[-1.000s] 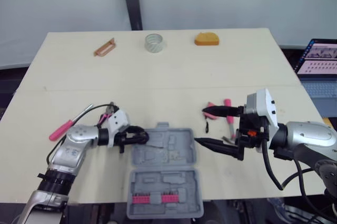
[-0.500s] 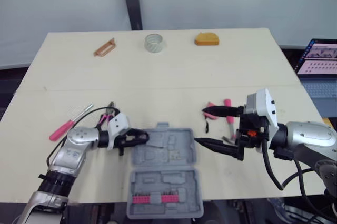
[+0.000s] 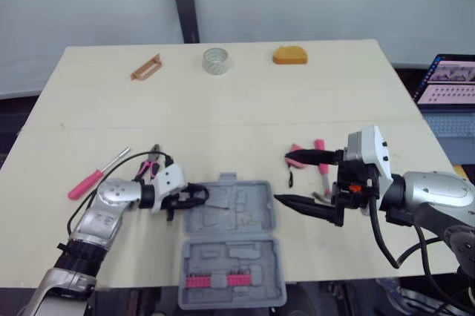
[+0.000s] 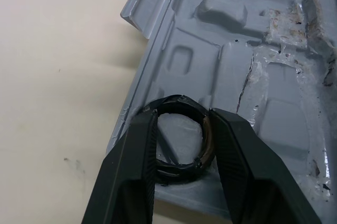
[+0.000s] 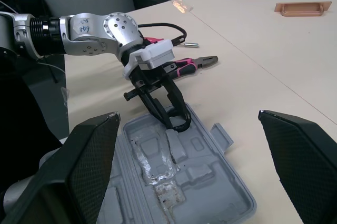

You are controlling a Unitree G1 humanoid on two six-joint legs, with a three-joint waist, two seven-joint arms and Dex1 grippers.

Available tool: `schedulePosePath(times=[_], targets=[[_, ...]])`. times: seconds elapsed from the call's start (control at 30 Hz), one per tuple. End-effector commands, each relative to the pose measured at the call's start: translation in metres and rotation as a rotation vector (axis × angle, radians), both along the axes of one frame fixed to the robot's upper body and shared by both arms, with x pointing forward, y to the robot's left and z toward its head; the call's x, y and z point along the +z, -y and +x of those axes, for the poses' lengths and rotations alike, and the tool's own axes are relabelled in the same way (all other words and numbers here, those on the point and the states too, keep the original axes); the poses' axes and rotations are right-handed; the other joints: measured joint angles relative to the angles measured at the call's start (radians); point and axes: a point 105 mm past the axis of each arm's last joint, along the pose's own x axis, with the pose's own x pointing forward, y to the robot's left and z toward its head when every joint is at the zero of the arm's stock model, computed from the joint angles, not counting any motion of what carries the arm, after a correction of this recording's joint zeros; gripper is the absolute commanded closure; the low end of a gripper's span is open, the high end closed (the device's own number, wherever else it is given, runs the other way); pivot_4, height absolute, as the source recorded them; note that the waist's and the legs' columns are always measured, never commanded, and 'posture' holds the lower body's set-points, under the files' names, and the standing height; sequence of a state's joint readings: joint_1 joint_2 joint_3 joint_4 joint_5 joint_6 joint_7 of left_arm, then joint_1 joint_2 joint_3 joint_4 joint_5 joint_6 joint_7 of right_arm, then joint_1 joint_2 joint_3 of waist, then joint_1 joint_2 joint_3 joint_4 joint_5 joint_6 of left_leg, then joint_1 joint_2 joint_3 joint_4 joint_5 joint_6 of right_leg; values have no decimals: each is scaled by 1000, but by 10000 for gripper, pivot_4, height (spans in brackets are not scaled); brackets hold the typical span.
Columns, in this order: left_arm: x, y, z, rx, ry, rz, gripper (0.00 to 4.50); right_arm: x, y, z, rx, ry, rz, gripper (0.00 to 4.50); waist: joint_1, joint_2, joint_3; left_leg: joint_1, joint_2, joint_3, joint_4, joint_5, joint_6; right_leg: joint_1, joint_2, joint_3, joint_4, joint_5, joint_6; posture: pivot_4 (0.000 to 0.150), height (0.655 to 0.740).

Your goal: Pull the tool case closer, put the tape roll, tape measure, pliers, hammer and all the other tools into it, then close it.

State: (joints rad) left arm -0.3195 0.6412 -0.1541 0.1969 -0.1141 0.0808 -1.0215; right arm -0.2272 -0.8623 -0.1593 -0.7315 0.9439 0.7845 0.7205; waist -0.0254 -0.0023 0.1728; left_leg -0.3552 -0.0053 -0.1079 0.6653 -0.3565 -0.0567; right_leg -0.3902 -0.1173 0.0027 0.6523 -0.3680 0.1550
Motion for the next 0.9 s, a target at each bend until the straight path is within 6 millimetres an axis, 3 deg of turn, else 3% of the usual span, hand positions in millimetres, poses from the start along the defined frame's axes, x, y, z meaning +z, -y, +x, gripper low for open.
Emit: schedulePosePath(times=[0.03,0.23,0.43,0.57,0.67,0.9], targets=[[-9,-6,-3,21,-48,28,27896,7,-3,-2,14,41,16,0,0,0,0,0,0,0,0,0,0,0,0,0,0,0,0,1500,7400],[31,6,5,83,-109,-216,27896,7,0,1,0,38,34,0,-1,0,0,0,0,0,0,0,0,0,0,0,0,0,0,1500,7400],[87,-6,1,169,-102,-379,27896,1,28,14,-92,-8,77,0,-1,-1,1,-1,0,0,0,0,0,0,0,0,0,0,0,1500,7400],[95,-35,-7,281,-52,-335,15658,-13,61,23,-195,-45,52,0,-2,-1,1,0,0,0,-1,0,0,0,0,0,0,0,0,1500,7400],[97,-86,-15,472,-2,-294,1331,-32,109,32,-341,-94,18,0,-3,-1,1,1,0,1,-1,0,0,0,0,1,0,0,0,1500,7400],[81,-174,-59,795,25,-192,574,-57,182,32,-516,-148,-91,0,-1,-1,1,1,1,4,-2,0,0,0,0,3,-7,0,0,1500,7400]])
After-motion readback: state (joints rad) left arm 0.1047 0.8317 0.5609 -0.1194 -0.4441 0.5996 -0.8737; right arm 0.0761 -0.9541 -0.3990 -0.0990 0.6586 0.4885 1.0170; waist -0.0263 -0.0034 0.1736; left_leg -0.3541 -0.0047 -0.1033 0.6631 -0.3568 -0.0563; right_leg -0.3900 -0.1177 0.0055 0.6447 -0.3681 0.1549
